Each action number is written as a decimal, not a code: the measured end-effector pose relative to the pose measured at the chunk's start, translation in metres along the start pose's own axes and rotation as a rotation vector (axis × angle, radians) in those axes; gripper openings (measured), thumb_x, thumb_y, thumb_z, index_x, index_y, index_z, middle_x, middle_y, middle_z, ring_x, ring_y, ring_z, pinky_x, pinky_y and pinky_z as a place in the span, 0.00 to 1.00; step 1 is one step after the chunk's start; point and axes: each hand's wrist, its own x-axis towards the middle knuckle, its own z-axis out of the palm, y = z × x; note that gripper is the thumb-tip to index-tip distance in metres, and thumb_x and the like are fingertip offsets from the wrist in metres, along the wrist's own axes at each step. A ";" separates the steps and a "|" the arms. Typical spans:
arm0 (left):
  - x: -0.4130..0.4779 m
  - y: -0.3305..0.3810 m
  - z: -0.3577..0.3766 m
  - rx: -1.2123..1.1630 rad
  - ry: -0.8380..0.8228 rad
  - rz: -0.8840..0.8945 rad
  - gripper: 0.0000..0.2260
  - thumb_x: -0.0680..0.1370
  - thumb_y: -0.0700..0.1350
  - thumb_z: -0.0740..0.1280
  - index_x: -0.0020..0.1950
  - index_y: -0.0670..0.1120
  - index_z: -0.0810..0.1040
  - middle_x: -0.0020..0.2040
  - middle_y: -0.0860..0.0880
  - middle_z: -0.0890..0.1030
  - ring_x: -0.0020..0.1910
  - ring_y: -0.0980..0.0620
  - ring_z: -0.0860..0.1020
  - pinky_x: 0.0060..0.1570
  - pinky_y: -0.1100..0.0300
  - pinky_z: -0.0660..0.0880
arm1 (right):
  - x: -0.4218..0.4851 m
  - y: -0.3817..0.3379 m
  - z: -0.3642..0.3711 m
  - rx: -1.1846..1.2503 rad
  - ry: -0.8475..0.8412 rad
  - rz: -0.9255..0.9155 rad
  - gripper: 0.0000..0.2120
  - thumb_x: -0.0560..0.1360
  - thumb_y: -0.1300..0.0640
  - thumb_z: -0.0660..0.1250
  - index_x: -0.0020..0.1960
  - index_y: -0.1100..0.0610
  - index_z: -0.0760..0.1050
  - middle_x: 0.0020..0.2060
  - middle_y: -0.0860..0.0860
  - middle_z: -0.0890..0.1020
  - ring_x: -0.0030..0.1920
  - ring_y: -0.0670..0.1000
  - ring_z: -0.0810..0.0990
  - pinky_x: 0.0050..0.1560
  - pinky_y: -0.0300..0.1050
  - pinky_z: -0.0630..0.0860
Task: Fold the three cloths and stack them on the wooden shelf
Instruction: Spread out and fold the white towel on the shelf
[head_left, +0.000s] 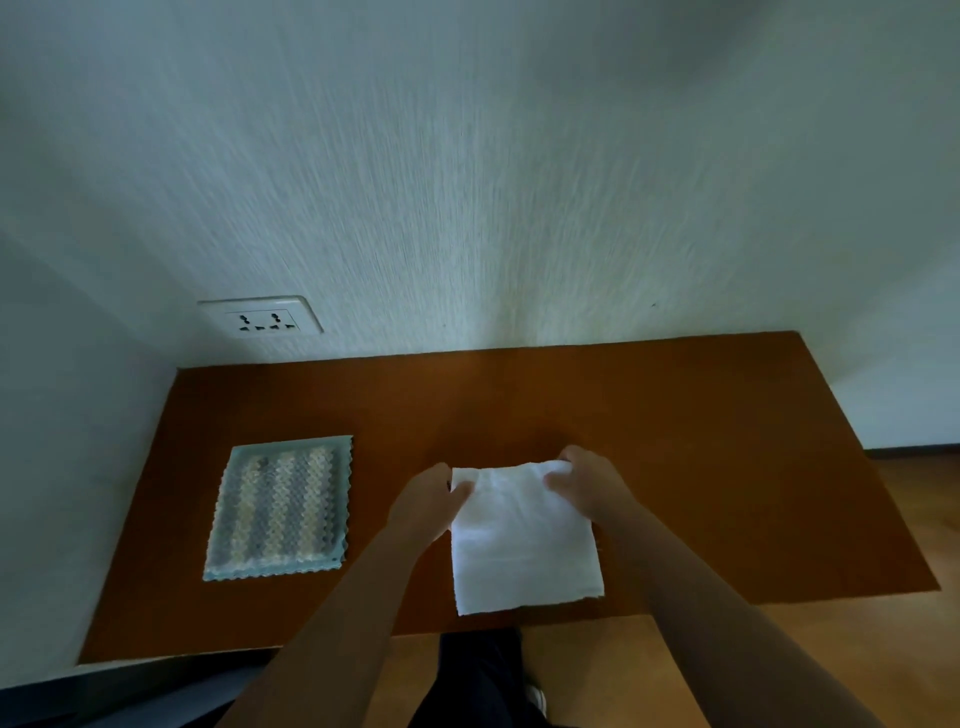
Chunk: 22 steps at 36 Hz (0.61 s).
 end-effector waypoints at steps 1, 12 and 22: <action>0.002 0.001 -0.001 -0.001 0.031 -0.008 0.11 0.81 0.51 0.59 0.54 0.43 0.73 0.40 0.51 0.73 0.38 0.56 0.72 0.39 0.64 0.70 | 0.003 -0.001 -0.001 0.005 0.014 0.006 0.10 0.78 0.55 0.61 0.58 0.57 0.71 0.43 0.48 0.74 0.41 0.46 0.74 0.41 0.37 0.71; -0.004 0.024 0.004 0.363 0.448 -0.046 0.14 0.80 0.50 0.55 0.62 0.44 0.68 0.58 0.47 0.74 0.56 0.49 0.74 0.56 0.56 0.71 | -0.006 0.006 0.019 -0.098 0.478 -0.124 0.18 0.78 0.55 0.60 0.67 0.59 0.68 0.63 0.55 0.72 0.62 0.54 0.72 0.62 0.47 0.70; -0.014 0.013 0.071 0.544 0.252 0.424 0.30 0.75 0.56 0.49 0.72 0.41 0.61 0.72 0.39 0.65 0.72 0.41 0.58 0.70 0.39 0.52 | -0.019 -0.001 0.053 -0.483 0.239 -0.377 0.29 0.74 0.45 0.51 0.72 0.56 0.59 0.69 0.55 0.70 0.69 0.57 0.67 0.63 0.58 0.66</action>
